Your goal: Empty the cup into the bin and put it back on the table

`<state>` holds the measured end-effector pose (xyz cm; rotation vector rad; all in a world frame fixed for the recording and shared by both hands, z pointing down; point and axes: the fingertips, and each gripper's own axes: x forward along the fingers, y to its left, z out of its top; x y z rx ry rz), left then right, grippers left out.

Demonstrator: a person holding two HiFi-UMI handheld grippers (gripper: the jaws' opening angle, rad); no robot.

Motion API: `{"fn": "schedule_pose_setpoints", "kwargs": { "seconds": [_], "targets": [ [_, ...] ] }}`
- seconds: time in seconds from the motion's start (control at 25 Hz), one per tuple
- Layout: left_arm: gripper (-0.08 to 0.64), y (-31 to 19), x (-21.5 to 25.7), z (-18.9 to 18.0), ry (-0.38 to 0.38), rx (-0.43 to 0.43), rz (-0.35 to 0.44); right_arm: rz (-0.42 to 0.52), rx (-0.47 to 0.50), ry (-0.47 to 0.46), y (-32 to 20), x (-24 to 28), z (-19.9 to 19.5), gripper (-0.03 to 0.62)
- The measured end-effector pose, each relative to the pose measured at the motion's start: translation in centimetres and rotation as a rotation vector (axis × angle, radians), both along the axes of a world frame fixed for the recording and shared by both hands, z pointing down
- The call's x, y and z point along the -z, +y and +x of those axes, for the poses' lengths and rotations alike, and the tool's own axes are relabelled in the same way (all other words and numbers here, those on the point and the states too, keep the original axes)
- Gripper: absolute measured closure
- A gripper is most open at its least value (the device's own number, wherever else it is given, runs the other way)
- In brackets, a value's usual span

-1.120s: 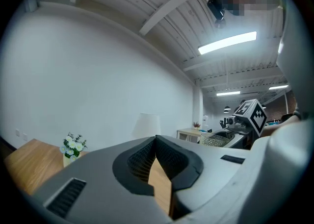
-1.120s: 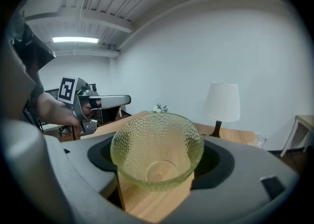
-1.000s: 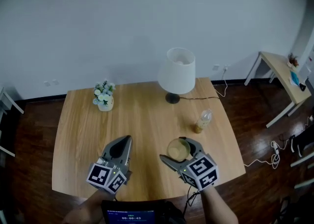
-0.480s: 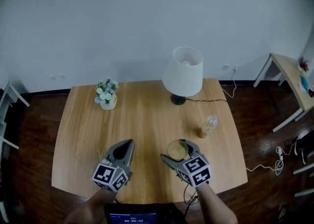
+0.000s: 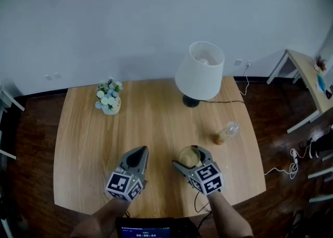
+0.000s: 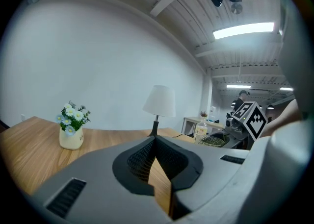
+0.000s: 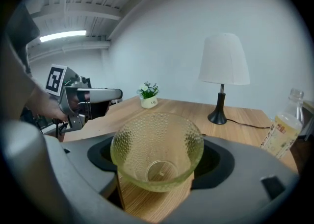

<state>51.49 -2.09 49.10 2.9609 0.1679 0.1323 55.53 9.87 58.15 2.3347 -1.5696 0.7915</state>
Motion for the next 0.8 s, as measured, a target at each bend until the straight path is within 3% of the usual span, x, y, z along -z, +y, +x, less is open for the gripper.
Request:
{"fn": "schedule_pose_setpoints", "kwargs": {
  "seconds": [0.8],
  "targets": [
    [0.568,-0.1,-7.9,3.2,-0.122,-0.047,-0.043,-0.033,-0.015,-0.020,-1.6,-7.4,1.7,0.181]
  ]
}}
